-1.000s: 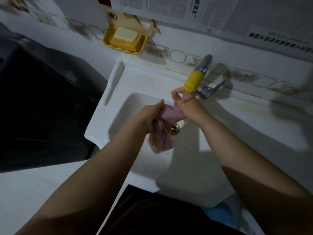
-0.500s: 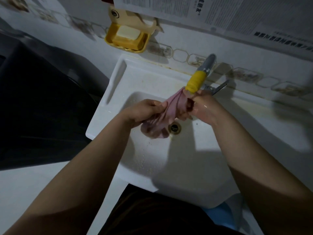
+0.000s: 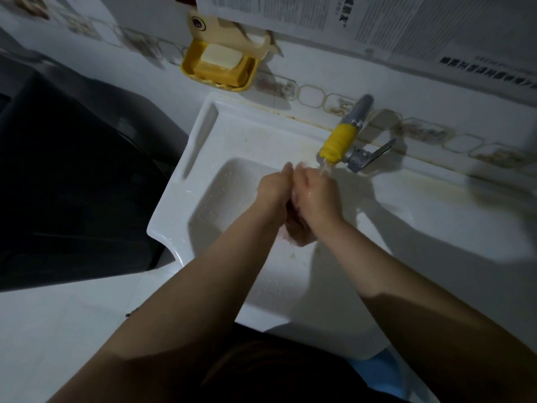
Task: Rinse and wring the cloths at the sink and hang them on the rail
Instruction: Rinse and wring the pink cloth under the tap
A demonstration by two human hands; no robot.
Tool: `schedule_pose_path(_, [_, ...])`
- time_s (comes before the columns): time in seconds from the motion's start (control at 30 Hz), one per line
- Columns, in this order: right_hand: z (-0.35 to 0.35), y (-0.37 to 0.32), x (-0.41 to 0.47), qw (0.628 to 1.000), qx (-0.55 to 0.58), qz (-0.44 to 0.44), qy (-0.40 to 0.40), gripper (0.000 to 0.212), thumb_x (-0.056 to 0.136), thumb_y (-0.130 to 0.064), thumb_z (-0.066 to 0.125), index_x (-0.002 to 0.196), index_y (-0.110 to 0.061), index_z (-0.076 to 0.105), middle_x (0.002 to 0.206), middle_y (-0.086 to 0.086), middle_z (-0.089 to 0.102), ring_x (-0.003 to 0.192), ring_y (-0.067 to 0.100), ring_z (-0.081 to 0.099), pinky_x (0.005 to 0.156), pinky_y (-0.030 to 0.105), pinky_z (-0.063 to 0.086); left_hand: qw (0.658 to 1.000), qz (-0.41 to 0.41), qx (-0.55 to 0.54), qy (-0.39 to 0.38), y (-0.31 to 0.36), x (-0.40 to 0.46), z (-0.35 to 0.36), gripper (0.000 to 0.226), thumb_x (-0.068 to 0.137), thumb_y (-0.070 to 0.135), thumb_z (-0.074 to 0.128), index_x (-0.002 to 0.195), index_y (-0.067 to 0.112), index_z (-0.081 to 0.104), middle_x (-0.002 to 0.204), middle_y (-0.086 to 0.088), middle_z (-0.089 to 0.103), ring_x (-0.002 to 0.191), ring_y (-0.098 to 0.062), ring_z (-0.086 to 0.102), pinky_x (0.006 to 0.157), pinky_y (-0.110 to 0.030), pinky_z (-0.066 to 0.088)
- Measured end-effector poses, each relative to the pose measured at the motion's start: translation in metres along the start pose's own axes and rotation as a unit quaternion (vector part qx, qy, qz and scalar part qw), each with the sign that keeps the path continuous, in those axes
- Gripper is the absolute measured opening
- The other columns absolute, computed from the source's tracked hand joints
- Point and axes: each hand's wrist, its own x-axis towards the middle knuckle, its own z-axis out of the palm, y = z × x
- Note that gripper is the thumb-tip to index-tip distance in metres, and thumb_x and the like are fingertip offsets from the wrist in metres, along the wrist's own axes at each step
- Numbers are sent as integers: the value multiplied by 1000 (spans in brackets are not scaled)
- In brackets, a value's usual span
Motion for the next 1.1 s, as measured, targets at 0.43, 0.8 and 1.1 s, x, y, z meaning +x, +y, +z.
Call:
schedule_pose_path(0.43, [-7,15,12,981,-190,-16,23,48,100,-39,33,97,-6,68,91,19,67,86,37,64,67,32,44,993,-80,13,-88,-1,-12,3,50,99,47,42,100,2,64,96,-21,67,88,-30,65,86,-39,53])
schedule_pose_path(0.8, [-23,49,3,918,289,142,-232,9,92,-17,59,101,-15,60,97,7,67,89,22,64,78,37,53,943,-78,35,-323,24,-1,-54,28,94,20,49,107,-3,60,91,-20,69,81,-28,69,78,-38,58])
schedule_pose_path(1.1, [-32,7,11,878,383,251,-137,30,97,-29,48,78,-11,62,66,11,60,63,23,55,57,29,44,930,109,245,-249,-4,4,-54,56,91,50,54,107,-3,62,101,-21,68,93,-35,65,92,-49,51])
